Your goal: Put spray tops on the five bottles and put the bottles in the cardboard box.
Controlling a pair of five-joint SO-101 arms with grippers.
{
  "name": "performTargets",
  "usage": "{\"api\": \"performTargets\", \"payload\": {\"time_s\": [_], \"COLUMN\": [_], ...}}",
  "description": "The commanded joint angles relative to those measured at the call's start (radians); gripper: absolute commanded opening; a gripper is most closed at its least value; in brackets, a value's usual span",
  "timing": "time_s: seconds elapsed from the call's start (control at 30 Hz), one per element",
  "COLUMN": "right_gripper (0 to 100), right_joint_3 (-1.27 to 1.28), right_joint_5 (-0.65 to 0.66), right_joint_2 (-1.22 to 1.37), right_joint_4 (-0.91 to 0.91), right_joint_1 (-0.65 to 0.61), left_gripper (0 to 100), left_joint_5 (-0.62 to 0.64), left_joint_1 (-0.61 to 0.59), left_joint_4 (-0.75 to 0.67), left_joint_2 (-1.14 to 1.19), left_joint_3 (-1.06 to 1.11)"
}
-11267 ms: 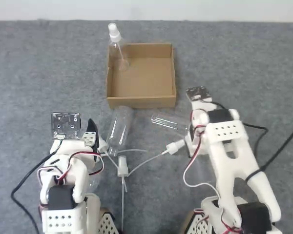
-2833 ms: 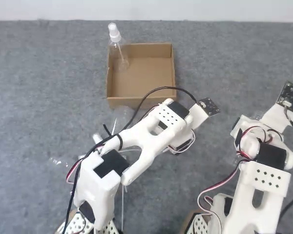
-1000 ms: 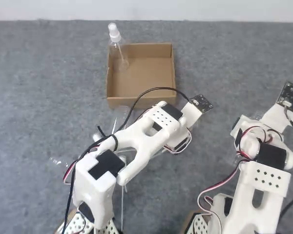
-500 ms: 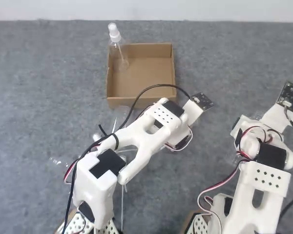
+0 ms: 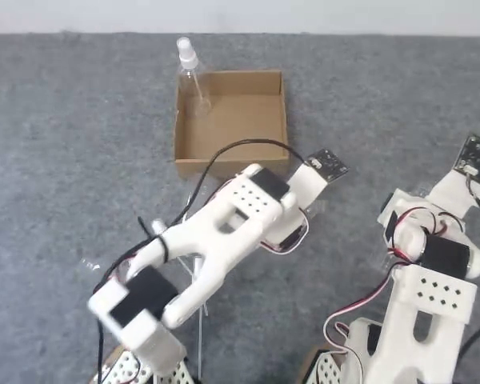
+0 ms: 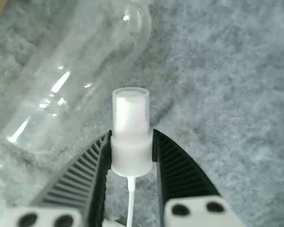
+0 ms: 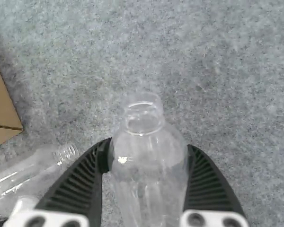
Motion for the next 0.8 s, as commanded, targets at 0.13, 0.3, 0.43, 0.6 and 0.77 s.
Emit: {"api": "performTargets", "payload": {"time_s": [0.13,0.3,0.43,0.6,0.77], "right_gripper": [9.7,9.7,9.7,9.6,9.6], "right_joint_3": [-0.031,-0.031,-0.031,-0.009,-0.008], "right_joint_5": [-0.009,-0.009,-0.011,-0.011,-0.005], "right_joint_2": [-0.035,-0.035,-0.035,-0.035,-0.035], "right_joint_4": [-0.021,-0.016,-0.016,-0.016,-0.016], "right_joint_1": [-0.035,-0.111,-0.133,-0.213,-0.262], "left_gripper": [2,2,2,2,2], "left_joint_5": [0.015,0.049,0.049,0.051,0.092], "left_joint_1": [-0.005,-0.006,-0.028,-0.146,-0.203], "left_joint_4": [-0.054,-0.104,-0.129,-0.152,-0.164], "left_joint_2": [-0.261,-0.382,-0.485,-0.589,-0.689], "left_joint_3": [0.093,0.193,0.251,0.289,0.335]}}
